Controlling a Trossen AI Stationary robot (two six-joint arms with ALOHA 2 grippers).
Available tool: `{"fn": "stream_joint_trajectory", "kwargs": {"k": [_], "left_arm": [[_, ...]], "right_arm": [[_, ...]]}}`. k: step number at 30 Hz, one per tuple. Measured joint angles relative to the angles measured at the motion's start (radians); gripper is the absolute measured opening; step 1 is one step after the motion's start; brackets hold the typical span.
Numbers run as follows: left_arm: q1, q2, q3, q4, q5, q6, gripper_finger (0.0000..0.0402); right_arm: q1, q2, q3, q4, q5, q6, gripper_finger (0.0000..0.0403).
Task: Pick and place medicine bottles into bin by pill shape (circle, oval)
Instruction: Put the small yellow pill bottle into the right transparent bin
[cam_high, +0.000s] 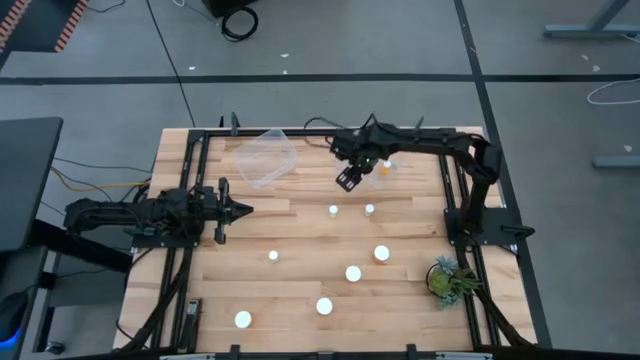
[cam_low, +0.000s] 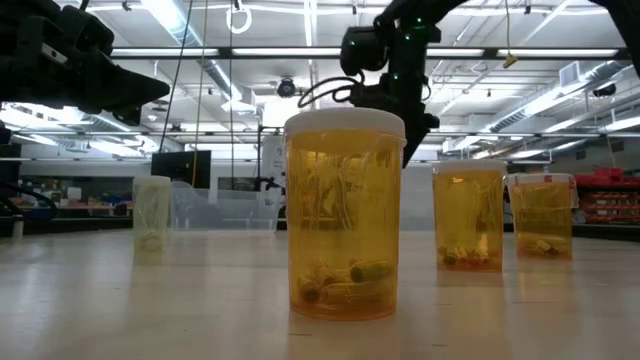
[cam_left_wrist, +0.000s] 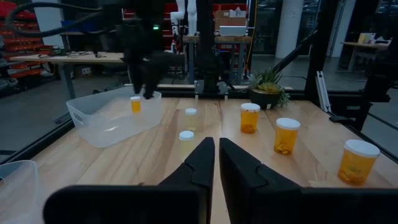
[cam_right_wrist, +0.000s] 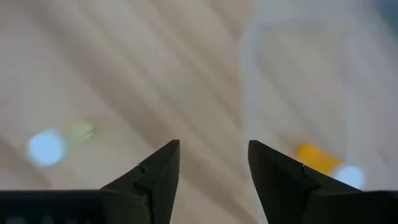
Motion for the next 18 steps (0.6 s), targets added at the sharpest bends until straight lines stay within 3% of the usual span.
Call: {"fn": "stream_joint_trajectory", "kwargs": {"k": [12, 18], "left_arm": [[0.0, 0.0, 0.0, 0.0, 0.0, 0.0, 0.0035], [0.0, 0.0, 0.0, 0.0, 0.0, 0.0, 0.0031]], "right_arm": [[0.145, 0.0, -0.1, -0.015, -0.076, 0.065, 0.02], [0.173, -0.001, -0.131, -0.023, -0.083, 0.079, 0.023]]}}
